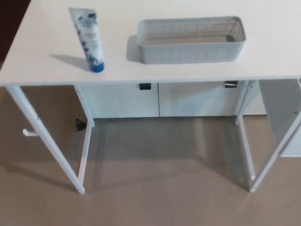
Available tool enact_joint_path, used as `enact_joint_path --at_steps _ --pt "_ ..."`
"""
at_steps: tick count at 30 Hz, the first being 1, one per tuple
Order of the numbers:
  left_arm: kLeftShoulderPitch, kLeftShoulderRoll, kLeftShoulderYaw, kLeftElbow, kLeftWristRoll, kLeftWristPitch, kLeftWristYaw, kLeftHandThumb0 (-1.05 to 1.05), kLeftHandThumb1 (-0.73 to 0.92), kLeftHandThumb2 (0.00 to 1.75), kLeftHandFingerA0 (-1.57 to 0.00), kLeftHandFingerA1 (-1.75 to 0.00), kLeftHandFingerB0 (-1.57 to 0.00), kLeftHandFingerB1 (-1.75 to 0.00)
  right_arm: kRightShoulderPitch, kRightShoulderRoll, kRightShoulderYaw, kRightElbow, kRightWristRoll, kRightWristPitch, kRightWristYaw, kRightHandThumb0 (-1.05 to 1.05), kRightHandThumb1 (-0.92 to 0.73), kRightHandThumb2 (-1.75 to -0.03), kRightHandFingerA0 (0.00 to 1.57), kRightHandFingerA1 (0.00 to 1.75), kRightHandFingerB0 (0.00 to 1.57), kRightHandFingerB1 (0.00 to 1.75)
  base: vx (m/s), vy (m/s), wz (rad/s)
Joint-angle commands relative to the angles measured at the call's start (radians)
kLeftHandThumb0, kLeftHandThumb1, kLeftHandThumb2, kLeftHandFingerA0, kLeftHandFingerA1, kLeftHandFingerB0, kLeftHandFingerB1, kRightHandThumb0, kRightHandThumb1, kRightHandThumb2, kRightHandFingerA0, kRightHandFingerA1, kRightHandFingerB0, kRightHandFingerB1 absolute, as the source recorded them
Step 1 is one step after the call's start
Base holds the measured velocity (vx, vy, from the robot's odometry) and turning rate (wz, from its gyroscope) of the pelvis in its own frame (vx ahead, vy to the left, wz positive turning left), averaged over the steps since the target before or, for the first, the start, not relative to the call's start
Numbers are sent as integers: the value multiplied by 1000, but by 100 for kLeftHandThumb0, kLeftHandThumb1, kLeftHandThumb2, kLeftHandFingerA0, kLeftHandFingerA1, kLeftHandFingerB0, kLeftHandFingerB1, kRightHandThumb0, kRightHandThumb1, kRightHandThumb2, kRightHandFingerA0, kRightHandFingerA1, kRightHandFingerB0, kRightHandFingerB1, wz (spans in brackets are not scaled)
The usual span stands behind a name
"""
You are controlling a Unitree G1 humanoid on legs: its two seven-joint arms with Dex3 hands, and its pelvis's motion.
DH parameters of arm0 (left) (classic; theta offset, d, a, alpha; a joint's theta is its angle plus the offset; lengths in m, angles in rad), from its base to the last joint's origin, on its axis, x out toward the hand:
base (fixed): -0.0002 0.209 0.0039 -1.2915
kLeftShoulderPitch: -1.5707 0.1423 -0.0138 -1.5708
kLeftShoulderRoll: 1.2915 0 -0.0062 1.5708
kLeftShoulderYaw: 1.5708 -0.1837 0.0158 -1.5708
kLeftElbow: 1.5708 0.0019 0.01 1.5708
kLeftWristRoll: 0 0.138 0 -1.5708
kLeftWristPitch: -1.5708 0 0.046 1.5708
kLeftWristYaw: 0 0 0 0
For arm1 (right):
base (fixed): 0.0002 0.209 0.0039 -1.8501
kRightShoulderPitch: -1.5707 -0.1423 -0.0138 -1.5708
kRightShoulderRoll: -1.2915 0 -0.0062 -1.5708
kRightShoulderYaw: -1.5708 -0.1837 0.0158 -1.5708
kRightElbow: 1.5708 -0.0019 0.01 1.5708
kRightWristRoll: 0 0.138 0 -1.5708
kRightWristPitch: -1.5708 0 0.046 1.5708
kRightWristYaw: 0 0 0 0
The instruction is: The robot walks towards a table in front, picks a shampoo with left hand and puts it in a small grey container
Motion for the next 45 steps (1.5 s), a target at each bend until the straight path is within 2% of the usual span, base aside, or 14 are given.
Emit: enact_joint_path --at_steps 1,8,9,10,11,12,18,19,20,21,28,29,30,45 --pt "-11 20 -5 6 15 -9 -6 -39 55 72 -51 -48 -39 -43 -11 -5 8 0 -14 8 6 -36 -67 -61 67 48 55 41 161 -52 -5" --pt "-15 24 -3 3 13 -16 -13 -31 63 58 -63 -41 -46 -35 -27 1 15 6 -20 14 6 -32 -71 -61 63 45 50 38 139 45 -5" --pt "-27 23 3 -2 5 -12 -18 -39 54 74 -59 -51 -42 -45 -45 4 11 9 -17 29 1 -32 -67 -59 68 45 52 38 210 160 9" --pt "-33 23 6 -4 2 -10 -20 -39 54 74 -59 -51 -42 -45 -53 5 10 10 -17 35 -1 -32 -67 -59 68 45 52 38 179 212 -11" --pt "-32 26 -5 -2 14 -17 -19 -41 55 75 -58 -52 -41 -45 -50 2 10 10 -17 38 -2 -39 -58 -79 62 55 48 49 151 192 0" --pt "-32 27 -10 -2 20 -18 -14 -41 54 75 -59 -52 -41 -45 -51 1 11 10 -19 38 1 -32 -67 -60 67 44 51 38 142 184 4" --pt "-18 27 -18 0 16 -23 -33 -40 56 73 -54 -49 -41 -44 -24 -9 51 10 -51 -6 4 -34 -67 -60 69 49 54 40 70 48 5" --pt "-17 27 -21 0 19 -24 -31 -33 63 59 -58 -40 -45 -35 -17 -12 59 6 -57 -22 3 -34 -70 -61 68 49 54 41 63 -93 8" --pt "-16 28 -26 -1 24 -26 -26 -33 63 59 -58 -40 -45 -35 -8 -17 69 0 -64 -44 2 -34 -70 -61 68 49 54 41 61 -121 -1" --pt "-17 27 -24 -2 21 -23 -27 -40 55 73 -56 -49 -42 -44 -5 -18 69 -3 -61 -46 6 -35 -71 -61 65 49 53 41 53 -162 4" --pt "-28 32 -24 -8 16 -18 -32 -40 55 73 -56 -50 -41 -44 -28 -13 80 9 -70 -39 9 -34 -68 -60 64 47 51 40 74 -98 4" --pt "-25 34 -20 -10 11 -19 -38 -31 64 59 -62 -41 -45 -35 -28 -12 85 8 -75 -40 9 -35 -69 -60 65 46 52 39 58 -118 2" --pt "-24 36 -20 -12 11 -19 -41 -40 56 73 -53 -49 -39 -43 -30 -10 84 9 -73 -35 10 -34 -67 -60 64 47 51 39 103 -101 -1" --pt "-24 43 -22 -14 13 -22 -51 -40 56 75 -58 -51 -40 -44 -26 -9 84 5 -73 -35 20 -36 -68 -60 63 47 50 39 158 77 -2"
